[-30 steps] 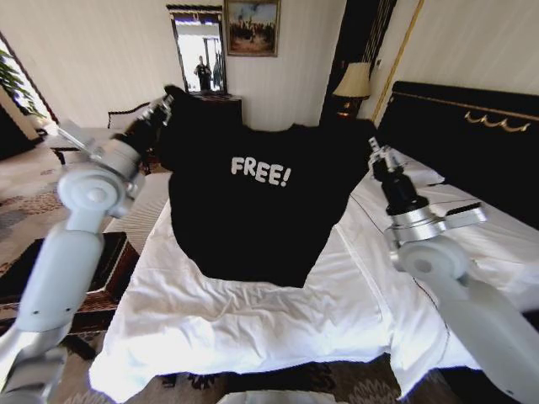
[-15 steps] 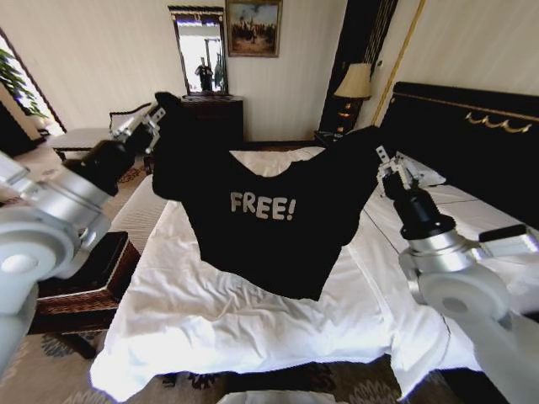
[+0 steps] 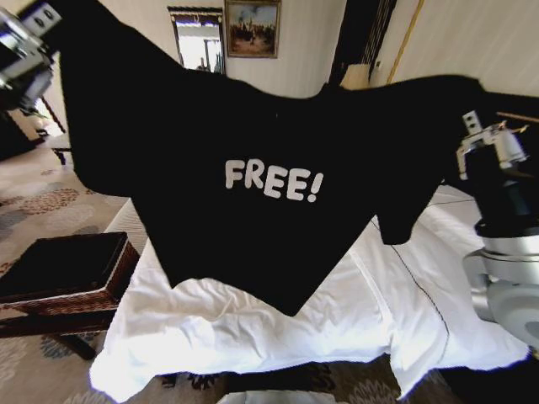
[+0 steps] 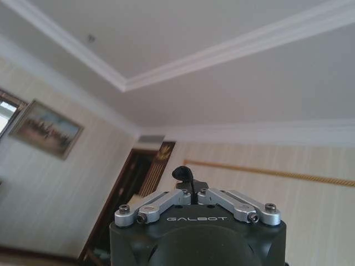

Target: Fold the clothes on the bed and place them into the basket.

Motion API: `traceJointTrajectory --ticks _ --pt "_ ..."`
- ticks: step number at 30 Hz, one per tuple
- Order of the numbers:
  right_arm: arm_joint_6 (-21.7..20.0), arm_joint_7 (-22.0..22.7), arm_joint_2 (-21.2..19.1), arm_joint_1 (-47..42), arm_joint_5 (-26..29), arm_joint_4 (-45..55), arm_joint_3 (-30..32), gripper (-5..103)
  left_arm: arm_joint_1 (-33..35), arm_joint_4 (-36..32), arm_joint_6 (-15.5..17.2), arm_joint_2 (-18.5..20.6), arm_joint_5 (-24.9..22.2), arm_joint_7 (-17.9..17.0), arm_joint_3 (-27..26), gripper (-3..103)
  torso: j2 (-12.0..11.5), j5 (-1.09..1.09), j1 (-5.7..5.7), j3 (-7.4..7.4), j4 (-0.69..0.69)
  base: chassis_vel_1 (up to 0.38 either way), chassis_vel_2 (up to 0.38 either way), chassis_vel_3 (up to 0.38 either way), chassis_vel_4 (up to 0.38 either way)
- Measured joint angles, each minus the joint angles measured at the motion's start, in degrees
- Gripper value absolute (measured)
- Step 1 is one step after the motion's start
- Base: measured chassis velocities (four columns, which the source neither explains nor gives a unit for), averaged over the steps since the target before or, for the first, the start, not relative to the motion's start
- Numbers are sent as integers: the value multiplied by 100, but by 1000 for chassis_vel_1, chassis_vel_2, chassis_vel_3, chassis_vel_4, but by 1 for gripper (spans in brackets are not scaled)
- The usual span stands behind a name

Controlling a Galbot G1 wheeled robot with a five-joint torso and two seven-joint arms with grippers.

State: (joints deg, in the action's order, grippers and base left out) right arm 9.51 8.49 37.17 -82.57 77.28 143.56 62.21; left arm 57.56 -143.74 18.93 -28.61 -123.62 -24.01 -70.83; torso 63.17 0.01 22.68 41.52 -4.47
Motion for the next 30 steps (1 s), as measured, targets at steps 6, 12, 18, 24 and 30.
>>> traceJointTrajectory --ticks 6,12,18,24,30 --pt "-1109 1346 -105 473 -321 -473 -2138 0 -107 477 1471 -902 1443 -726 2995 0 -1 -1 2 1 1 0 0 0 0" --pt "-1316 2001 490 2125 -450 -2627 -4615 0 -1038 3035 1832 -2443 3711 -672 5591 0 -5 1 5 5 0 0 0 0 0" --pt "-838 1413 793 2469 -542 -3136 -4747 0 -1102 3638 1450 -2923 4252 -181 5718 0 -5 0 7 4 2 0 0 0 0" --pt "-140 471 605 2685 -498 -3114 -4505 0 -1509 3314 904 -2670 3631 212 5261 0 0 -1 -3 -1 1 0 0 0 0" --pt "200 -227 226 3509 -101 -2998 -4545 0 -2937 3553 444 -2342 2986 315 5237 0 -1 -1 2 2 0 0 0 0 0"
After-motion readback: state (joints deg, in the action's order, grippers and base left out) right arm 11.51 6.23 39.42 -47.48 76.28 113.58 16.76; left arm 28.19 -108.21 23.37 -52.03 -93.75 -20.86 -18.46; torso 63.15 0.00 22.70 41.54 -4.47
